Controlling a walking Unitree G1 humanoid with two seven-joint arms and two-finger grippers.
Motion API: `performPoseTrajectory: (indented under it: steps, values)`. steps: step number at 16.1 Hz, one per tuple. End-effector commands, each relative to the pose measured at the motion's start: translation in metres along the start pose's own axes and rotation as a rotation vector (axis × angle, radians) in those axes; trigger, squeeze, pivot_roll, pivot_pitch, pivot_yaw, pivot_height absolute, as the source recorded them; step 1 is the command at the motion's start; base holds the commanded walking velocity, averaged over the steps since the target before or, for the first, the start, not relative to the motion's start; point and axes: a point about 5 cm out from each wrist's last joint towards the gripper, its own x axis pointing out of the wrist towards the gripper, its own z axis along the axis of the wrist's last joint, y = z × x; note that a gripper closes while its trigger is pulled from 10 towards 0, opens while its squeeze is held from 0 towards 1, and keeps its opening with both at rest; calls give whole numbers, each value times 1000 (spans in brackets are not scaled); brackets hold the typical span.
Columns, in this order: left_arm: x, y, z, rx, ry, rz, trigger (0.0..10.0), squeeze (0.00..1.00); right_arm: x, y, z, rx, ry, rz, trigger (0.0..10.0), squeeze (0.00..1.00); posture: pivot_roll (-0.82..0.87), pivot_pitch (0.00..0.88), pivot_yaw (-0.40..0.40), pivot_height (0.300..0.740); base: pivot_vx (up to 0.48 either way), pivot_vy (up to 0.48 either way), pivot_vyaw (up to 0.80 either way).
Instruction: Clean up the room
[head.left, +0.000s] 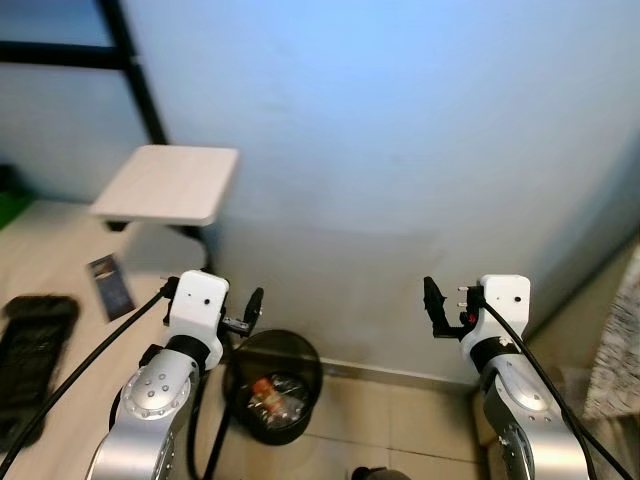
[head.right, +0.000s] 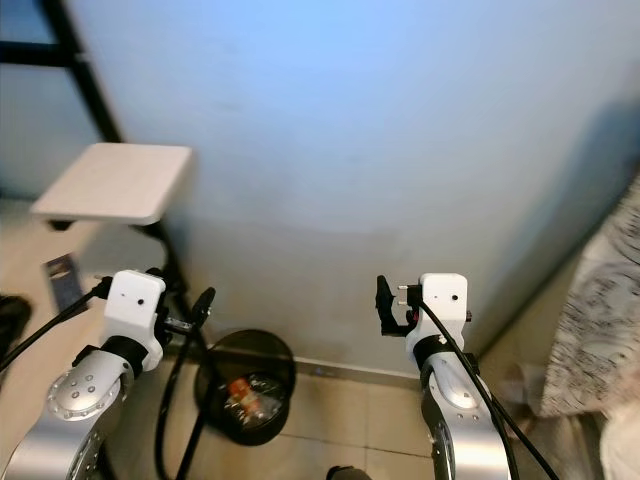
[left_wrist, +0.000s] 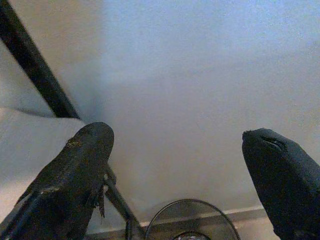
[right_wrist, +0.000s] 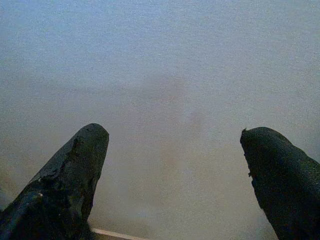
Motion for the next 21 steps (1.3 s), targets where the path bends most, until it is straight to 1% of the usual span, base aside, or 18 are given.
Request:
performPoseTrajectory:
  steps: [1, 5, 7, 9, 13, 16, 18, 19, 21]
  values:
    - [-2, 5, 4, -9, -10, 23, 10000, 0, -1, 2, 4, -4, -4, 1, 10000, 1000, 35, 0, 23, 740, 0, 0, -781]
    - [-1, 8, 6, 34, -23, 34, 10000, 0, 1, 3, 4, 1, 2, 0, 10000, 1000, 42, 0, 17, 740, 0, 0, -783]
    - [-1, 8, 6, 20, -23, 34, 10000, 0, 2, 2, 3, 12, 12, -6, 10000, 1000, 42, 0, 15, 740, 0, 0, -788]
    - [-1, 6, 5, -29, -10, 24, 10000, 0, 4, 1, 4, 13, 15, -6, 10000, 1000, 39, 0, 17, 740, 0, 0, -781]
    - [0, 7, 6, -39, -9, 30, 10000, 0, 6, 1, 5, 3, 14, -12, 10000, 1000, 42, 0, 16, 740, 0, 0, -781]
    - [0, 7, 7, -56, -4, 35, 10000, 0, 8, 2, 6, 12, 12, -12, 10000, 1000, 53, 0, 14, 740, 0, 0, -781]
    - [0, 8, 8, -42, -7, 37, 10000, 0, 8, 3, 5, 17, 15, -12, 10000, 1000, 54, 0, 15, 740, 0, 0, -781]
    - [0, 8, 8, -11, -16, 39, 10000, 0, 8, 3, 5, 18, 16, -11, 10000, 1000, 56, 0, 16, 740, 0, 0, -781]
    - [0, 8, 9, 0, -18, 33, 10000, 0, 8, 4, 5, 17, 17, -9, 10000, 1000, 53, 0, 16, 740, 0, 0, -781]
